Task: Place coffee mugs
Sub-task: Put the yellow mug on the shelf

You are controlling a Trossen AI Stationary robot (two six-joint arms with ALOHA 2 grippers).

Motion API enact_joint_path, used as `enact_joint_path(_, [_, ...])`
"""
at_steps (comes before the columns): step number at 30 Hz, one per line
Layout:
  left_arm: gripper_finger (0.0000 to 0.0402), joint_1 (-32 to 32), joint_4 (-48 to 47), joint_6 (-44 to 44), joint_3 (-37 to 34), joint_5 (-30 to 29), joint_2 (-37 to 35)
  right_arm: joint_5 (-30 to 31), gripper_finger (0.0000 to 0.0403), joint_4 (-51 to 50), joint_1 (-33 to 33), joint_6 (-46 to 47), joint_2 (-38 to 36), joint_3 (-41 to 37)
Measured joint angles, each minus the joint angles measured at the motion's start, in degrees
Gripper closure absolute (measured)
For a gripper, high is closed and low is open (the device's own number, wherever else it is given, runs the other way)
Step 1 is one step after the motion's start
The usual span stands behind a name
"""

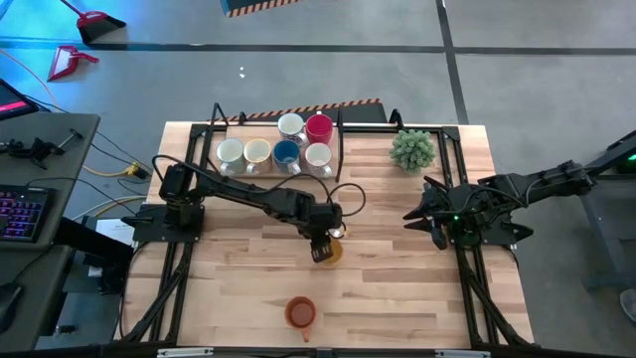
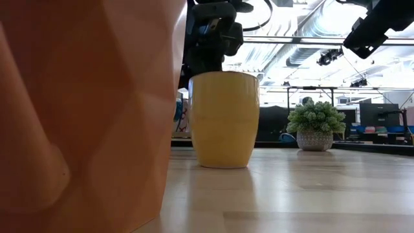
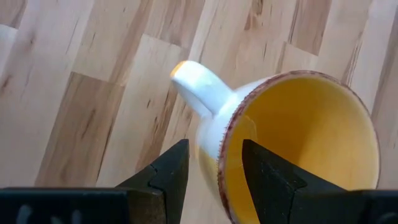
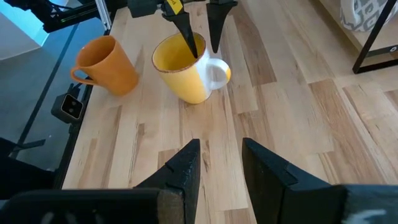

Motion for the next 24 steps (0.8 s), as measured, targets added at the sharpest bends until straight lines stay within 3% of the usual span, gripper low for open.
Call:
enact_joint_path(5, [0.0268,0.0,-0.2,0.5,0.0,-0.5,0.7,0.0,0.0304,0.0,0.0,-1.0,0.0,0.0])
enact_joint_path(14, [0.0311,0.0,-0.3,1.2,0.0,1.2,3.2,0.0,0.0304,-1.4,0.0,-1.1,0.0,0.0])
enact_joint_path(20, [0.0382,0.4,-0.3,3.6,0.0,-0.6,3.1,0.0,0.0304,-1.8,0.0,-1.7,0.0,0.0])
enact_joint_path(24, [0.0393,0.8,0.0,4.4,0.0,-0.8,3.1,0.0,0.0304,-1.8,0.0,-2.1,0.0,0.0])
